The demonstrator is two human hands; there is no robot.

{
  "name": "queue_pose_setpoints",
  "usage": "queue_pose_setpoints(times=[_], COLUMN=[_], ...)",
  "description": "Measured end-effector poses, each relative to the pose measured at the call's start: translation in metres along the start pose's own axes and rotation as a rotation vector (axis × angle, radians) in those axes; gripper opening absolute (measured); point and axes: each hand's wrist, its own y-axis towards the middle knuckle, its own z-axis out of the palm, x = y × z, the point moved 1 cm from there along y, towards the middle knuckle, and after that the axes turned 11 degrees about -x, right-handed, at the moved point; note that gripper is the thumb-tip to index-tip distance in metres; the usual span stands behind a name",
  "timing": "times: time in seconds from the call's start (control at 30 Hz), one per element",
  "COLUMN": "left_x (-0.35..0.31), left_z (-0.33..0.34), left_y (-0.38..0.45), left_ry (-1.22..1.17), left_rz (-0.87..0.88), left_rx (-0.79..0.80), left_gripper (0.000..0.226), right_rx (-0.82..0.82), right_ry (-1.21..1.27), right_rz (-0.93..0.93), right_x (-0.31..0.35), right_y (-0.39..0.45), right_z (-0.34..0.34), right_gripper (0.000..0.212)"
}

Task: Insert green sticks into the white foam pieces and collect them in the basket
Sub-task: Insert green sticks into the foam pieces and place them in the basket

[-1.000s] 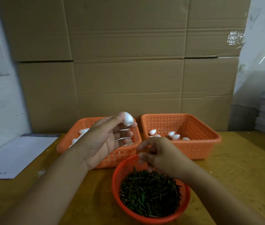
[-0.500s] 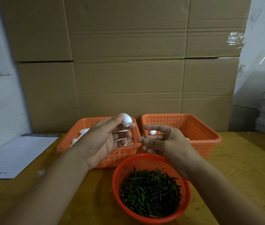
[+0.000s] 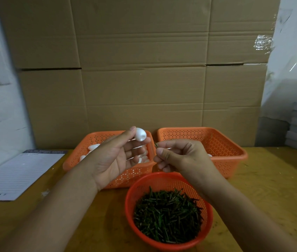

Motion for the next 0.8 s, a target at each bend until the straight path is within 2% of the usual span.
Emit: queue_pose_setpoints(times=[0.17, 0.33, 0.6, 0.8], left_x=[0.0021, 0.0019, 0.0027, 0.0058], left_z=[-0.0010, 0.0028, 0.0079, 0.0083], left_y=[0.0024, 0.0009, -0.0045, -0.0048], left_ry=[0.039, 0.066, 0.099, 0.143], left_rz=[0.022, 0.060, 0.071, 0.082], left_rx=[-0.013, -0.004, -0.001, 0.038], left_gripper=[0.043, 0.027, 0.040, 0.033], right_rx=[0.037, 0.007, -0.003, -0.006], right_ry=[-0.011, -0.022, -0.013, -0.013], right_rz=[0.013, 0.044, 0.039, 0.027], right_x=[0.0013, 0.0041, 0.0061, 0.0069], right_y=[-0.0016, -0.0015, -0.0024, -0.0035], right_z=[0.0032, 0.0052, 0.0056, 0.0052], right_gripper=[0.019, 0.012, 0.024, 0.027])
